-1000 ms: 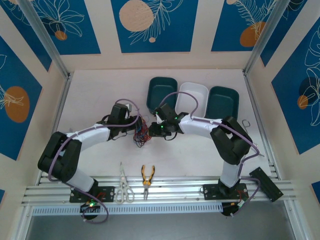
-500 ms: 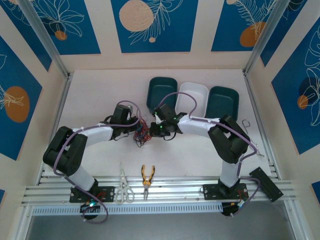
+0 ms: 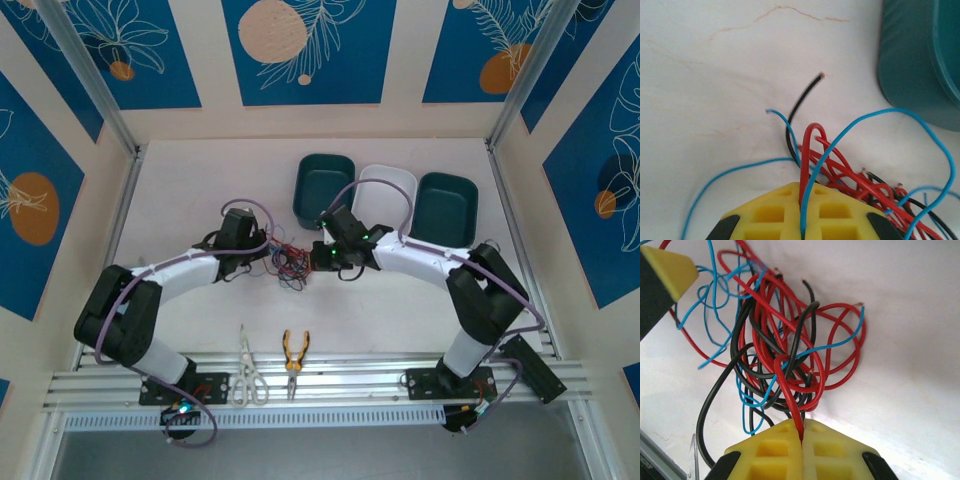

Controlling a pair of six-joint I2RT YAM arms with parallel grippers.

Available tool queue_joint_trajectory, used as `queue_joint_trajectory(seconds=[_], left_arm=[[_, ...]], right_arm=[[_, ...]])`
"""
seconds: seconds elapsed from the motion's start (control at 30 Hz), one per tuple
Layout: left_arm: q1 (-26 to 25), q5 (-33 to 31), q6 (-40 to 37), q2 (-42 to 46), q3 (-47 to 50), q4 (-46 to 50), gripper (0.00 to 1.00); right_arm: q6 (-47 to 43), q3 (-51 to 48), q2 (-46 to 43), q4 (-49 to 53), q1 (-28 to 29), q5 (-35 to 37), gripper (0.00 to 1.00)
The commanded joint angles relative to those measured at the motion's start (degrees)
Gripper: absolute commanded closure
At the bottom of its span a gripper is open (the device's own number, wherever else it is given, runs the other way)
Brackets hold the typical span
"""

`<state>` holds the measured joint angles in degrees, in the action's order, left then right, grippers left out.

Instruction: Untangle the cables

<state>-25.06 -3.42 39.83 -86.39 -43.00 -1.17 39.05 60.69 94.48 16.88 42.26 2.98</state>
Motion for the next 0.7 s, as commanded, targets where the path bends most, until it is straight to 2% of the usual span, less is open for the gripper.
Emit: queue_joint_trajectory(seconds=[0.0, 0.37, 0.63, 0.67], left_arm=[[1.36, -3.50, -1.86, 1.91, 0.95, 3.27, 1.00], [4.61, -4.16, -3.09, 3.91, 2.56, 4.51, 1.00], [6.43, -3.41, -4.10, 6.51, 3.32, 4.67, 1.00], [6.43, -3.11, -4.44, 7.05, 3.15, 4.73, 0.96]], right_arm=[[-0.04, -1.48, -3.66, 2.84, -0.77, 3.35, 1.00], [-2.88, -0.86, -13.38, 4.43, -0.91, 6.64, 1.00], [-9.13, 3.78, -16.87, 6.07, 2.36, 9.59, 1.00], [-9.12, 4.46, -16.70, 6.38, 2.56, 9.88, 1.00]])
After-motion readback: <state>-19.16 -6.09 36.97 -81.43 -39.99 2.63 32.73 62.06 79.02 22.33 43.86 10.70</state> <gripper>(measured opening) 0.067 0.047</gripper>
